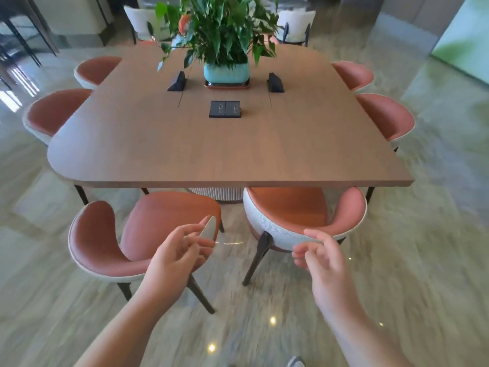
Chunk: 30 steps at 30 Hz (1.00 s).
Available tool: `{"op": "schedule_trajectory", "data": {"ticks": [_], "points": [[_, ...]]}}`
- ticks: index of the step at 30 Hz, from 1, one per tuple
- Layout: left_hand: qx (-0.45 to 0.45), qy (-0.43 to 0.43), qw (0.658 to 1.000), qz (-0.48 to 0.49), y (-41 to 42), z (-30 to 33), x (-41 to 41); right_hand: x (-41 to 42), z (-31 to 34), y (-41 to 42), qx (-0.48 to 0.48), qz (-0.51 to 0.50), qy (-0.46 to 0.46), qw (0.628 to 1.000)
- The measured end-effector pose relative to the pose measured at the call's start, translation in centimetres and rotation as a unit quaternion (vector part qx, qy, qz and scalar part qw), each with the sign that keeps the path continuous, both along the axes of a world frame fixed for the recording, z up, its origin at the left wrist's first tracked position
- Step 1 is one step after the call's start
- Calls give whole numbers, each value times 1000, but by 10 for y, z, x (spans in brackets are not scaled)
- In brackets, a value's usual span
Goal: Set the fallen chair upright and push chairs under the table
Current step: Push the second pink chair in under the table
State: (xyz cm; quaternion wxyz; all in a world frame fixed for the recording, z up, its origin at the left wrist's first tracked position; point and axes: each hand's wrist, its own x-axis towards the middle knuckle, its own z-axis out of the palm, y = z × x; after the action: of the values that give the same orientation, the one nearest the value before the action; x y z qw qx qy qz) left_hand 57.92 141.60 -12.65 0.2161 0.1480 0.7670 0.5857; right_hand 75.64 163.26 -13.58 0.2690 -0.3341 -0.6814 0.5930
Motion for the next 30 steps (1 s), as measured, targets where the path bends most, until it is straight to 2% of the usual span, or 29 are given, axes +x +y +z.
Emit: {"op": "schedule_trajectory", "data": {"ticks": [8,16,24,30], "points": [[68,82,994,-22,-62,53,59,55,74,-79,89,40,69,993],[187,120,975,-18,-90,100,149,156,116,-135,111,21,167,979],[185,124,975,-18,-138,110,199,198,113,-185,91,16,169,981],[160,131,978,37,-209,100,193,175,96,-234,76,82,150,982]]}}
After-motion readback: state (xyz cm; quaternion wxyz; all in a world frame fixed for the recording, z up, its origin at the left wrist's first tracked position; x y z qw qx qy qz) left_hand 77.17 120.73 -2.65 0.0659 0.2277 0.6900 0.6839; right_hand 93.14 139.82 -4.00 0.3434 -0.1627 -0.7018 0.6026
